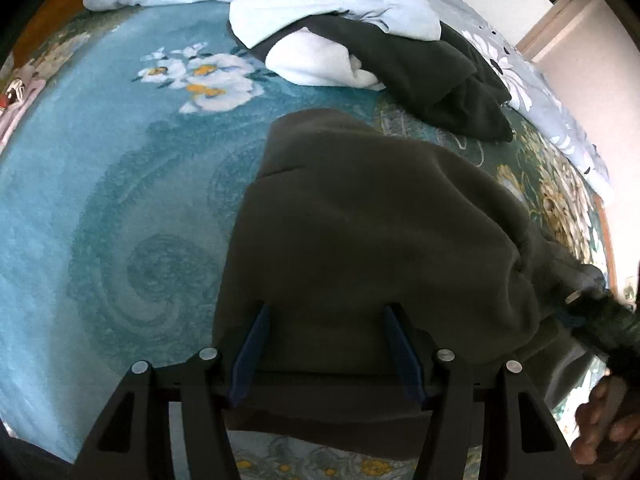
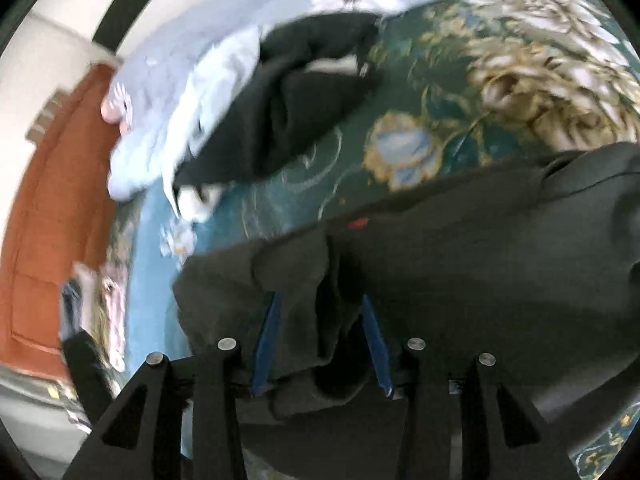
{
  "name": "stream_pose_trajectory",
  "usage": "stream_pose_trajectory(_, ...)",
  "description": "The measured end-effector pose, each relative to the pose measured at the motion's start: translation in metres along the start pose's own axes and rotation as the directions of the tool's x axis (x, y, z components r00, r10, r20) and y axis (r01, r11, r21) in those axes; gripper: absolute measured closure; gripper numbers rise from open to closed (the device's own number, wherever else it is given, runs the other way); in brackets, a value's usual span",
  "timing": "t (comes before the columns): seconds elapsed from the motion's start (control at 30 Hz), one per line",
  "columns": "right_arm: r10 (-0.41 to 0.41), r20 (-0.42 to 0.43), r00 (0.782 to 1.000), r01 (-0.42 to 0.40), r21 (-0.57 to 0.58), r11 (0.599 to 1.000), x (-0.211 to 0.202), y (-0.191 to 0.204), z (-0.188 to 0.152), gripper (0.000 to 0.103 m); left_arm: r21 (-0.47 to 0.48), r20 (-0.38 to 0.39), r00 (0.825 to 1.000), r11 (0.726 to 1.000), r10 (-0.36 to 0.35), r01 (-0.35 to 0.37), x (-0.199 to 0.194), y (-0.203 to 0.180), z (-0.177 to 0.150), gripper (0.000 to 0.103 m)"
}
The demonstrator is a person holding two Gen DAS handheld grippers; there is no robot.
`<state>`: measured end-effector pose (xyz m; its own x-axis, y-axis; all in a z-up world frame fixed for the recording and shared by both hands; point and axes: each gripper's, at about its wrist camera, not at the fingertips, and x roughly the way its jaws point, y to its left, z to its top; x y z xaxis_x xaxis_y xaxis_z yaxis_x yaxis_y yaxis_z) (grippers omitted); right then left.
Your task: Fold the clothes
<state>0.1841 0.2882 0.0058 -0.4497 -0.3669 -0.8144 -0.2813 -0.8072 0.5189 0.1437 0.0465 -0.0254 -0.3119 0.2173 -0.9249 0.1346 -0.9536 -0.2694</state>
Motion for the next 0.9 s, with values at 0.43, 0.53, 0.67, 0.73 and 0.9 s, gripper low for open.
stream_pose_trajectory(0.43, -0.157, 0.183, 0.97, 0.126, 0.169, 0.977, -0.115, -0.114, -0.045, 0.041, 0.251, 0.076, 0.968, 0.944, -0.239, 0.213, -0.03, -0.098, -0.004, 0.04)
stream_pose_trajectory(0.53, -0.223, 0.206, 0.953, 0.14, 0.353, 0.925, -0.129, -0.168, -0.058, 0.033, 0.311, 0.001, 0.994, 0.945, -0.105, 0.1, 0.013, -0.112, -0.013, 0.042)
stream_pose_trajectory(0.67, -0.13, 0.241, 0.962, 0.009, 0.446, 0.895, -0.115, -0.195, -0.058, 0.033, 0.34, 0.013, 0.988, 0.93, -0.151, 0.138, 0.003, -0.101, -0.022, 0.041)
stream_pose_trajectory(0.73, -0.12, 0.241, 0.963, -0.002, 0.45, 0.893, -0.106, -0.2, -0.052, 0.033, 0.306, 0.027, 0.977, 0.932, -0.211, 0.193, -0.014, -0.088, -0.019, 0.041)
stream_pose_trajectory(0.9, -0.101, 0.242, 0.965, -0.057, 0.57, 0.82, -0.086, -0.215, -0.041, 0.031, 0.055, 0.181, 0.939, 0.956, -0.294, 0.289, -0.059, -0.018, -0.003, 0.04)
